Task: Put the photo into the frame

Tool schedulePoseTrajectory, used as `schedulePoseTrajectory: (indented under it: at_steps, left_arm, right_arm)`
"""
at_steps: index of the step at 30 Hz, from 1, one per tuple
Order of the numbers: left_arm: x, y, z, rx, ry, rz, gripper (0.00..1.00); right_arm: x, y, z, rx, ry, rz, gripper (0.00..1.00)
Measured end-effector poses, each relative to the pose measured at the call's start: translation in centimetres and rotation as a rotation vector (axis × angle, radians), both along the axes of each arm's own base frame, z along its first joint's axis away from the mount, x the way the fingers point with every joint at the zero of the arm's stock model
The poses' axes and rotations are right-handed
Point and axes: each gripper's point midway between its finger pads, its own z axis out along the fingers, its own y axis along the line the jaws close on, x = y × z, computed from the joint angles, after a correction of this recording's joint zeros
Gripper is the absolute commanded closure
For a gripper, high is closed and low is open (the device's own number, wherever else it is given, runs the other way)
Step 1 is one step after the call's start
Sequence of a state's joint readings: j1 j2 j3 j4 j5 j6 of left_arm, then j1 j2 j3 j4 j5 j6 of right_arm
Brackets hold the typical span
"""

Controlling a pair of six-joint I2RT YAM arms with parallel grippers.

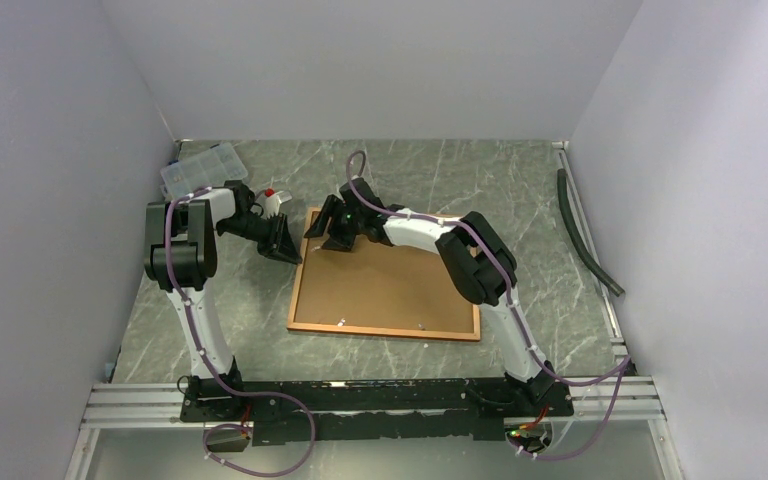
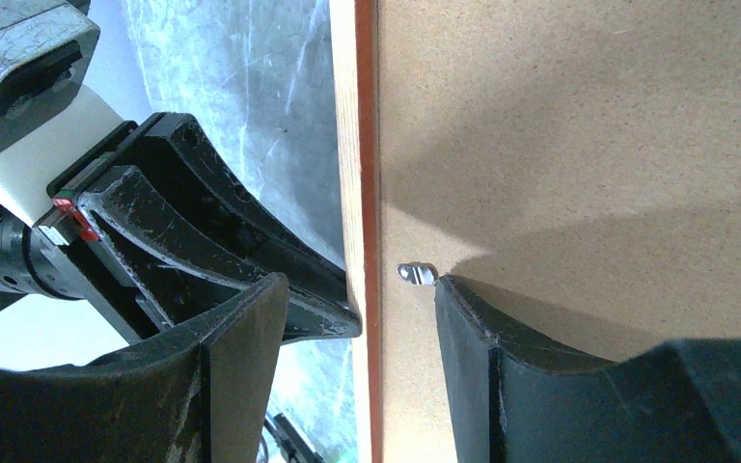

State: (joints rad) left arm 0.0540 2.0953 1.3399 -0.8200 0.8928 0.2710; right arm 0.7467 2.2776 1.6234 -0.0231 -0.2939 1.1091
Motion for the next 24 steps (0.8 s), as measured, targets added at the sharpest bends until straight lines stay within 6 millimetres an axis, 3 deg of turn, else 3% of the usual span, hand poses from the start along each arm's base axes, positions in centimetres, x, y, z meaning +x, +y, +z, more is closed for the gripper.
schedulePoseTrajectory:
  at_steps: [24]
  left_arm:
    - [-0.06, 0.08, 0.07, -0.004, 0.004, 0.004, 0.82]
  right_arm:
    - [-0.40, 0.89, 0.01, 0.051, 0.056, -0.004, 0.40]
